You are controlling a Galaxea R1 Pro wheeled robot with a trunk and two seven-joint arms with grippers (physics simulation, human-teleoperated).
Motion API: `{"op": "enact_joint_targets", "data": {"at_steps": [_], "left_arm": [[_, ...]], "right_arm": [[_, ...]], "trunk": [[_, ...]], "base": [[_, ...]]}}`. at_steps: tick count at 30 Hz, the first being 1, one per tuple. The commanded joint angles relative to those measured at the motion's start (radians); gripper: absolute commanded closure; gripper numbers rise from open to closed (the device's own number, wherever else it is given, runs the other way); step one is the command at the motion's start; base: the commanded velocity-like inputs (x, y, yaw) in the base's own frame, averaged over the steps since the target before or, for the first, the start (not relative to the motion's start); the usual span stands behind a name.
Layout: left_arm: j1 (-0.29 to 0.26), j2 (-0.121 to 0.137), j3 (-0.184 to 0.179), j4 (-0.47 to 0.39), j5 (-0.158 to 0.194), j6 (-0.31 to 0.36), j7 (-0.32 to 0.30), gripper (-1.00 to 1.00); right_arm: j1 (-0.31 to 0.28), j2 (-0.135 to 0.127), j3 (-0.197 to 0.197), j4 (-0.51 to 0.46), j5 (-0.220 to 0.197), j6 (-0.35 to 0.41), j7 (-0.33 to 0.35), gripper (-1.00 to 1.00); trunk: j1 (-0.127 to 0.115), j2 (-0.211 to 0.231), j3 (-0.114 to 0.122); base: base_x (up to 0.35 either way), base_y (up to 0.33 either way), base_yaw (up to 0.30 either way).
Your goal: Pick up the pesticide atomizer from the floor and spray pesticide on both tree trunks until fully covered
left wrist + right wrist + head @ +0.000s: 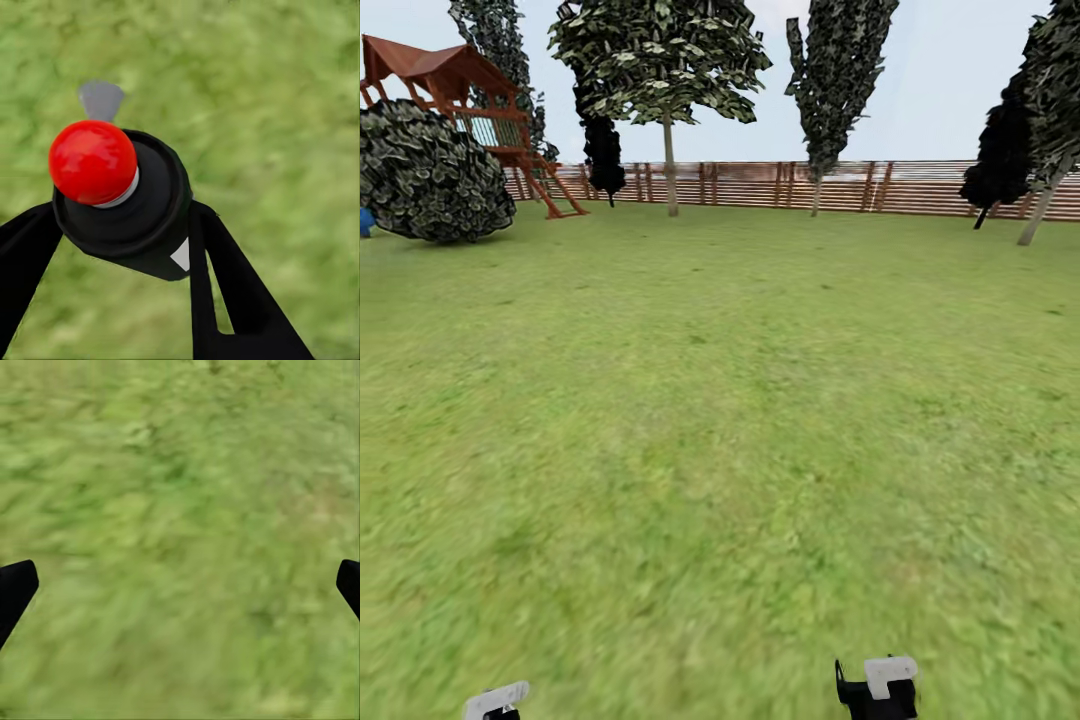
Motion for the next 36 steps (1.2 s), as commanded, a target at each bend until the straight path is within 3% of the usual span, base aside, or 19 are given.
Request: {"op": "enact_joint_targets", "data": {"at_steps": [1, 10, 23, 36], "left_arm": [[-0.001, 0.000, 0.009, 0.001, -0.006, -0.003, -0.006, 1.00], [-0.001, 0.000, 0.009, 0.001, -0.006, -0.003, -0.006, 1.00], [-0.001, 0.001, 0.009, 0.001, -0.008, -0.003, -0.006, 1.00], [-0.001, 0.001, 0.009, 0.001, -0.009, -0.003, -0.006, 1.00]], "right_arm": [[-0.001, 0.000, -0.005, 0.001, 0.011, -0.002, -0.007, -1.00], [-0.001, 0.000, -0.004, 0.001, 0.011, -0.002, -0.007, -1.00], [-0.001, -0.012, -0.003, 0.001, 0.015, -0.002, -0.007, -1.00], [-0.001, -0.003, -0.003, 0.001, 0.012, -0.002, -0.005, -1.00]], "trunk": [[0.000, 0.000, -0.001], [0.000, 0.000, -0.001], [0.000, 0.000, -0.001], [0.000, 0.000, -0.001]], "base": [[0.310, 0.105, 0.281], [0.310, 0.105, 0.247], [0.311, 0.104, 0.010], [0.337, 0.046, -0.002]]}}
